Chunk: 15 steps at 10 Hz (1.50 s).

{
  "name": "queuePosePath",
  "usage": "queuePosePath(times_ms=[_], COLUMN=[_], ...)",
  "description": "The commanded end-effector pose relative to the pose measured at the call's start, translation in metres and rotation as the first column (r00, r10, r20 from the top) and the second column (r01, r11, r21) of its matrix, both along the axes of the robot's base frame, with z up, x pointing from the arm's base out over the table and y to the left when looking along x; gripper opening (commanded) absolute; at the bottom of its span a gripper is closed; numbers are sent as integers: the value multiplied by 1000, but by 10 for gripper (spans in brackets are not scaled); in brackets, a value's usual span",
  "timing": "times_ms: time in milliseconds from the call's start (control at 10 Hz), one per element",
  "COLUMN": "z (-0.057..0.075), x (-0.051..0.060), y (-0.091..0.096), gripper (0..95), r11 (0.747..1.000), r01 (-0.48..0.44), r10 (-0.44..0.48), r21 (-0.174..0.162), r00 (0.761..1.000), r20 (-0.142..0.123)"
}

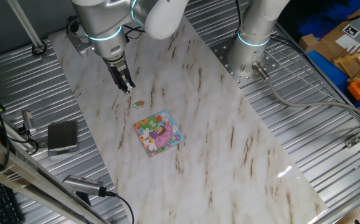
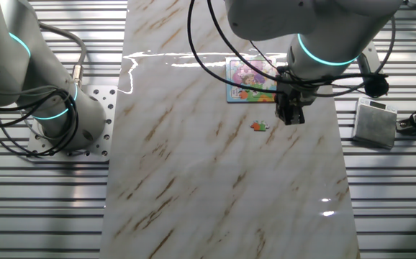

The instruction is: Assemble one piece of a puzzle

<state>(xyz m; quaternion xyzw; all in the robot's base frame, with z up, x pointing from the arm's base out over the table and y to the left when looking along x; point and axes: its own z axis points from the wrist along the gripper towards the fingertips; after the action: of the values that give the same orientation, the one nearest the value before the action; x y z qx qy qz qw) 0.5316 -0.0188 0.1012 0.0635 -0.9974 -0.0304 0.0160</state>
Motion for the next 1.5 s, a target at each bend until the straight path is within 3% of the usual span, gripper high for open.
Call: queuePosePath(times_ms=[100,1500], z=[0,0], x=[-1,-1], y=[0,0], gripper=[0,0], r11=[1000,1000], r01=[-5,1], r10=[5,-1], r21=[2,-7], r00=[1000,1000], r20=[0,2])
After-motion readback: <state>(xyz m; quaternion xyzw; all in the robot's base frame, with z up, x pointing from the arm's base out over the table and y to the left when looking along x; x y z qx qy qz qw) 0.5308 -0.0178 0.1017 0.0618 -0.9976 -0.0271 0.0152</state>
